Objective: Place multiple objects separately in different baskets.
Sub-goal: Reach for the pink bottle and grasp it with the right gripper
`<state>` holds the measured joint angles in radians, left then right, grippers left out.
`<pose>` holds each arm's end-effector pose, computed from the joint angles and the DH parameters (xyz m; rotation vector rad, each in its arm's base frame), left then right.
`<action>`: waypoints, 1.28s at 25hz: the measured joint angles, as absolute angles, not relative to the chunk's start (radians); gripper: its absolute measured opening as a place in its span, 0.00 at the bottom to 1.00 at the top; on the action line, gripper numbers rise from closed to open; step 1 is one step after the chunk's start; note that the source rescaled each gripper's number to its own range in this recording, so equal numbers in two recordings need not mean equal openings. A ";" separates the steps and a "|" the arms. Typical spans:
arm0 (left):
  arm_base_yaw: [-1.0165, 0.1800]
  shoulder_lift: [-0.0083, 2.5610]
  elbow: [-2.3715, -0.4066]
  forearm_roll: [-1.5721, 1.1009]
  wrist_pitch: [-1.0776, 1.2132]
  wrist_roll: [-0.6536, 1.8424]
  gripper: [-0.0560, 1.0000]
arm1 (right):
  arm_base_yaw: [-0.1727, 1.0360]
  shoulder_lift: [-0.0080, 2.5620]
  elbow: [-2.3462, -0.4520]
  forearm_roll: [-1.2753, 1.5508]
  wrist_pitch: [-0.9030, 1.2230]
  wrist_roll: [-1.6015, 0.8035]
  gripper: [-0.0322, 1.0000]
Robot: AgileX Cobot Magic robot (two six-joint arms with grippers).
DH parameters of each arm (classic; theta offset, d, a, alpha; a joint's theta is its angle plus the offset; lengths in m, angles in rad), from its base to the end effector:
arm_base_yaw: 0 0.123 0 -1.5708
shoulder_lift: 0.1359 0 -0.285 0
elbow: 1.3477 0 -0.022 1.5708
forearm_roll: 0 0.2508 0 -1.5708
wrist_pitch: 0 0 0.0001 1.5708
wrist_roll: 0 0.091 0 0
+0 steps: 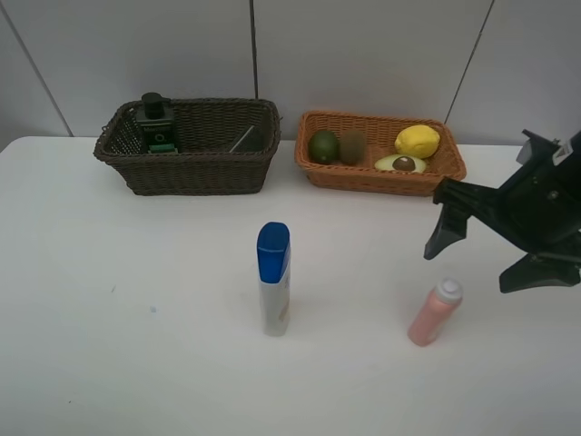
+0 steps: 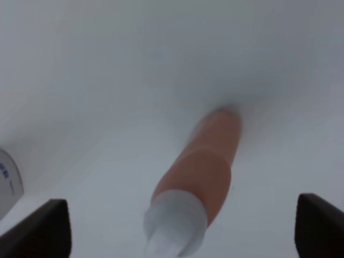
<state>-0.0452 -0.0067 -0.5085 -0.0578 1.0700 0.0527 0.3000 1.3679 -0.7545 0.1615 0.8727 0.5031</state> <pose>-0.0075 -0.0043 0.2790 0.1032 2.0350 -0.0644 0.2114 0.0771 0.2115 0.4462 2.9890 0.2864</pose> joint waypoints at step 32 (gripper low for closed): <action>-0.045 -0.007 -0.508 -0.058 1.070 0.053 1.00 | 0.300 1.665 -0.755 0.164 0.798 0.511 0.03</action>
